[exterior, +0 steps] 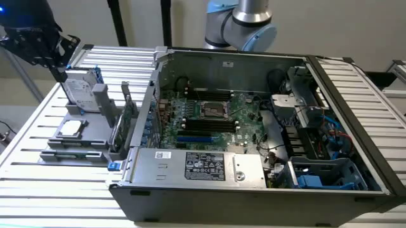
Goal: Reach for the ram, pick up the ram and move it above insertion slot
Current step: 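Reach for the ram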
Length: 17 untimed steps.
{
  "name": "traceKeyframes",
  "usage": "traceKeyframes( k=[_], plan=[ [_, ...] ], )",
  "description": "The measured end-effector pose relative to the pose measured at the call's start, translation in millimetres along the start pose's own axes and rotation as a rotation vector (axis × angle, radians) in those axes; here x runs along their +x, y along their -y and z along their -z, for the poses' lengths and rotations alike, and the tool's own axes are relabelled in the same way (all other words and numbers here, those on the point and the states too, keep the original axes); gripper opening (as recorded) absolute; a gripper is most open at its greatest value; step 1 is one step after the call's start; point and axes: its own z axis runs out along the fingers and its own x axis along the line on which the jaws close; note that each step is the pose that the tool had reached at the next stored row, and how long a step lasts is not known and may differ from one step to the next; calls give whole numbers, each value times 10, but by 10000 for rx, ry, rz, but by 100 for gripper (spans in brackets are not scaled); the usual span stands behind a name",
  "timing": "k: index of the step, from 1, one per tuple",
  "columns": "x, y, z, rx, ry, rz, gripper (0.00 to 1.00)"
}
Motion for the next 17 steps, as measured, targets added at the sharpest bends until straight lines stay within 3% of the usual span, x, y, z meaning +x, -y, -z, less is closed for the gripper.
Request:
traceKeyframes(
  k=[14, 17],
  plan=[
    [0, 0, 0, 0, 0, 0, 11],
    [1, 44, -2, 0, 0, -1, 11]
  ],
)
